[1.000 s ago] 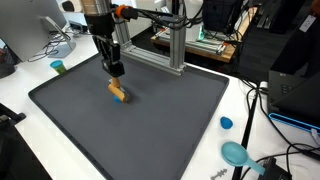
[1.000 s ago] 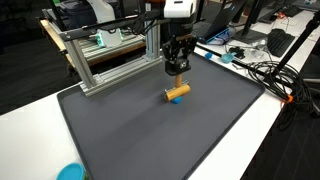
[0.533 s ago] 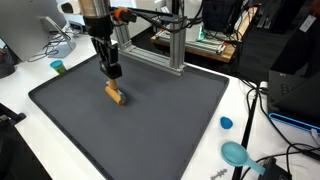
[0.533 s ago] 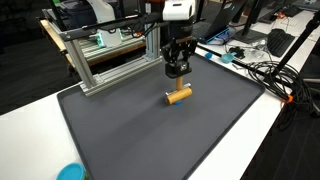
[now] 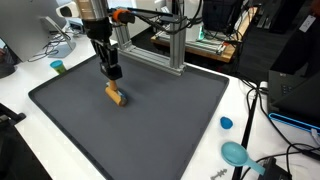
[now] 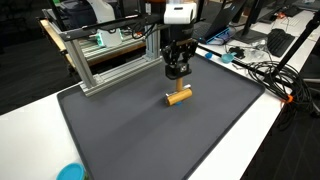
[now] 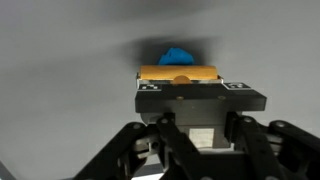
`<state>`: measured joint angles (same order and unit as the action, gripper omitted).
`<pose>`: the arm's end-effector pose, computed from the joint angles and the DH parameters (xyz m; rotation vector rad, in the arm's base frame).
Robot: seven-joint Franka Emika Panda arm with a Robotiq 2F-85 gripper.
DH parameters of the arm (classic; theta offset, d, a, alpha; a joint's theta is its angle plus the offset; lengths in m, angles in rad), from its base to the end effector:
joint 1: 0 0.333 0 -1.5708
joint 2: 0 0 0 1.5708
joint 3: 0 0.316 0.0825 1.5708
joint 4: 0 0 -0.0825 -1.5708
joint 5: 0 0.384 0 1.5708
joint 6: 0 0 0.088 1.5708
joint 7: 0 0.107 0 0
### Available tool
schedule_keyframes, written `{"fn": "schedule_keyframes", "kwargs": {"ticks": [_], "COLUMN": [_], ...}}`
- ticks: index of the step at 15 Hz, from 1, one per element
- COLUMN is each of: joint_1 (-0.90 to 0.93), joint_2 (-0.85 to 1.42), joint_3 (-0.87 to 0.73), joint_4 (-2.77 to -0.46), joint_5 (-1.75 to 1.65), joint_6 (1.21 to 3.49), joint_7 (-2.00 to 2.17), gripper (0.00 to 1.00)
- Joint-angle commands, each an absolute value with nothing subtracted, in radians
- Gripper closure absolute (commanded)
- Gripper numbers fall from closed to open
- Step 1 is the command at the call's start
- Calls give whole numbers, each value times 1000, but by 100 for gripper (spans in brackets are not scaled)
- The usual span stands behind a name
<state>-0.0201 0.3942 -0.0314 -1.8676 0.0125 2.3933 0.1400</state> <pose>0.6465 -0.0318 0.3175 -3.1166 0.3078 -0.2066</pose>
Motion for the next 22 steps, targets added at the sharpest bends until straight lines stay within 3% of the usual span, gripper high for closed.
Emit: {"fn": "schedule_keyframes", "kwargs": {"ticks": [1, 22], "joint_1": [-40, -24], "joint_2": [444, 563], "joint_3": [-12, -60], "joint_4": [-1840, -1748], "joint_5": [64, 13], "joint_6": [2267, 2252], "joint_7": [79, 182], "gripper": [78, 78]}}
